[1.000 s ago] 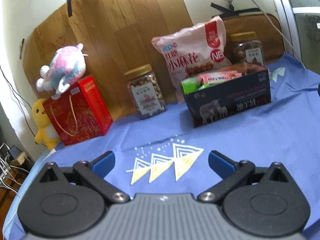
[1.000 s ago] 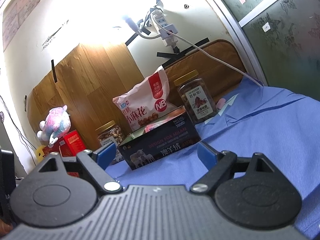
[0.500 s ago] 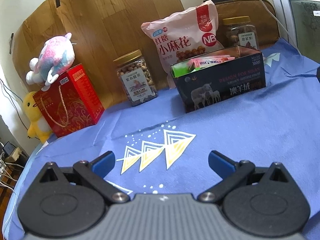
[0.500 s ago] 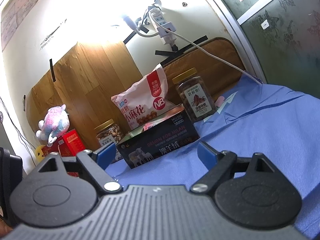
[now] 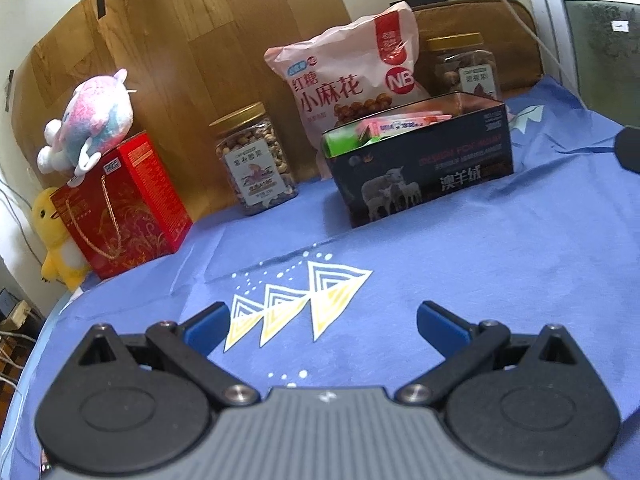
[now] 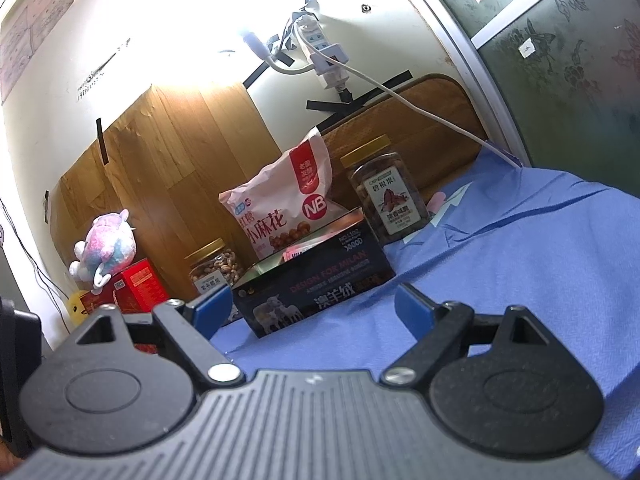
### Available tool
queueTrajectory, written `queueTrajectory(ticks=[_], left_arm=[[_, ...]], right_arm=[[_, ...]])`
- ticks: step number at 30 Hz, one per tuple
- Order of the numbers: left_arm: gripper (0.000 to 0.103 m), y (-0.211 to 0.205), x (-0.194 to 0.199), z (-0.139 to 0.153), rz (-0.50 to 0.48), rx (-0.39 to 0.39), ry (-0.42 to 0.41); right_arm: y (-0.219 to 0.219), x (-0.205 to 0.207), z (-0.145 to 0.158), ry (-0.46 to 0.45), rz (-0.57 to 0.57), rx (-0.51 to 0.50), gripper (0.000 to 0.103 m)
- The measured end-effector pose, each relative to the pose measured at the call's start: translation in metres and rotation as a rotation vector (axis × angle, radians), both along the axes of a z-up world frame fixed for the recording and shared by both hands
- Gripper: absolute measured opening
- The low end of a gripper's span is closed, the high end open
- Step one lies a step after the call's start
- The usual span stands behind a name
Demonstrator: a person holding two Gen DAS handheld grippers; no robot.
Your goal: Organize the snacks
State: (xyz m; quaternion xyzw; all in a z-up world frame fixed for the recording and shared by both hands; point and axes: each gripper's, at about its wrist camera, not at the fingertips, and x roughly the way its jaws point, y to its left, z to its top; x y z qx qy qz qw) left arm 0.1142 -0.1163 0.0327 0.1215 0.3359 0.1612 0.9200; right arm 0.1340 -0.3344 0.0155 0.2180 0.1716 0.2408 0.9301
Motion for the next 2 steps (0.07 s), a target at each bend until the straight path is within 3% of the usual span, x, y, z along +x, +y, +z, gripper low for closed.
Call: queueTrajectory(ticks=[2], left_arm=[[0.103, -0.0012, 0.0003, -0.0001, -0.009, -0.009, 0.003]], right_arm=[[-0.0004, -0.0004, -0.0008, 0.002, -0.002, 0.0, 0.09]])
